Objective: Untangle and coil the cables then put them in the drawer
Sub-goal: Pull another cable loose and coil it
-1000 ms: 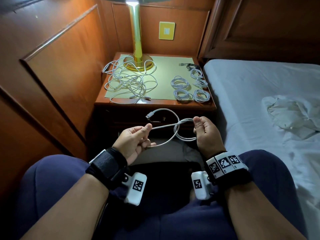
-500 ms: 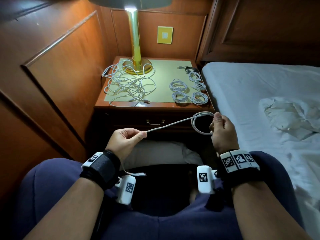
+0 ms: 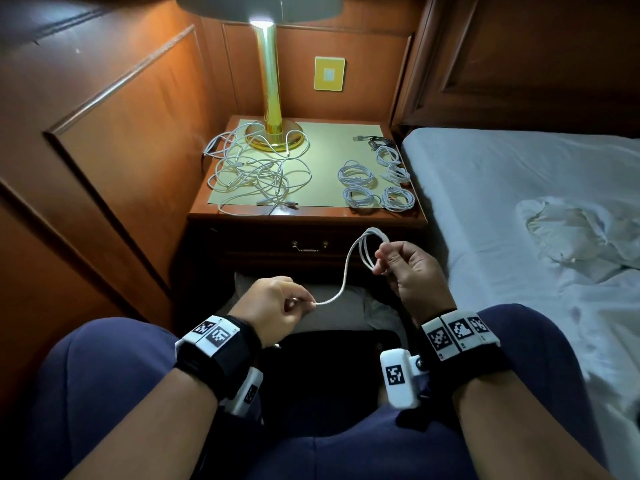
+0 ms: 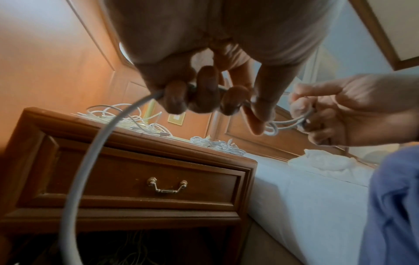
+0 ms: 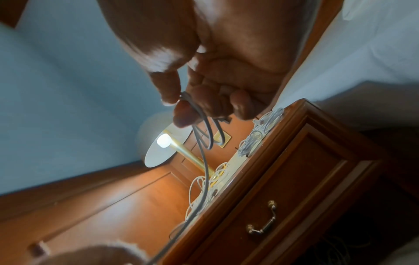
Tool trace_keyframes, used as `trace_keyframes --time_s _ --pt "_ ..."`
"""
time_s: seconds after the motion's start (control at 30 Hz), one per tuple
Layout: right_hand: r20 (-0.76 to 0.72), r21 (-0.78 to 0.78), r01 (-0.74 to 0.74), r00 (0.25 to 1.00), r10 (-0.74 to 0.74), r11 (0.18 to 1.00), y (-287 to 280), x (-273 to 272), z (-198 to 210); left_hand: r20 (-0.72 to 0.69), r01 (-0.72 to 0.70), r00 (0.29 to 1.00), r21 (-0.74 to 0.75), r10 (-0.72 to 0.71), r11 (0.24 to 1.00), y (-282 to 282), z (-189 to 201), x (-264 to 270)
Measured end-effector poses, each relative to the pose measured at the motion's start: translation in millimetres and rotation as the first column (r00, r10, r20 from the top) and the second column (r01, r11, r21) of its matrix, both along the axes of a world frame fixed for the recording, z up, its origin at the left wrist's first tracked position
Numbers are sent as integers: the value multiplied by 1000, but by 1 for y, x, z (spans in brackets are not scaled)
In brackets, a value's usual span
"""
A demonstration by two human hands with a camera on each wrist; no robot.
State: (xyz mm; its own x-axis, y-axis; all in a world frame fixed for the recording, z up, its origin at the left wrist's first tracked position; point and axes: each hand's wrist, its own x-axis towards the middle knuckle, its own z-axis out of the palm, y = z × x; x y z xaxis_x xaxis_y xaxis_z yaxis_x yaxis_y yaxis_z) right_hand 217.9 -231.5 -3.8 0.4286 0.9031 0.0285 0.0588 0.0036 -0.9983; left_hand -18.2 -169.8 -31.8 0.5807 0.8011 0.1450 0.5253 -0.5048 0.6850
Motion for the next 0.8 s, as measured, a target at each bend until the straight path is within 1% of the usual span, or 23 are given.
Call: trace_keyframes --time_s 0.13,0.23,0.27,0.4,0.5,0.6,0.7,0.8 --pt "184 -19 -145 972 146 989 -4 -15 -7 60 132 990 -68 -128 989 -9 2 7" --pt "311 -97 -223 919 242 970 -4 -22 -15 156 183 974 -91 -168 979 -14 4 9" --pt "332 -130 -249 901 279 960 -4 -24 -16 181 189 969 -91 -170 978 -14 5 9" --pt "322 -237 -335 859 399 912 -6 -29 -14 272 161 954 -99 -129 982 -8 11 4" --pt "290 -264 -360 855 429 895 -6 -31 -12 302 119 950 -95 -85 988 -6 14 3" --pt "221 -261 -405 859 462 877 -4 -31 -12 311 62 949 -36 -47 997 -5 12 4" --pt "213 -262 -449 836 505 854 -4 -33 -14 310 12 950 33 -22 999 -3 11 6" --pt "166 -277 -471 835 525 837 -4 -31 -12 319 -25 948 73 0 997 -2 9 6"
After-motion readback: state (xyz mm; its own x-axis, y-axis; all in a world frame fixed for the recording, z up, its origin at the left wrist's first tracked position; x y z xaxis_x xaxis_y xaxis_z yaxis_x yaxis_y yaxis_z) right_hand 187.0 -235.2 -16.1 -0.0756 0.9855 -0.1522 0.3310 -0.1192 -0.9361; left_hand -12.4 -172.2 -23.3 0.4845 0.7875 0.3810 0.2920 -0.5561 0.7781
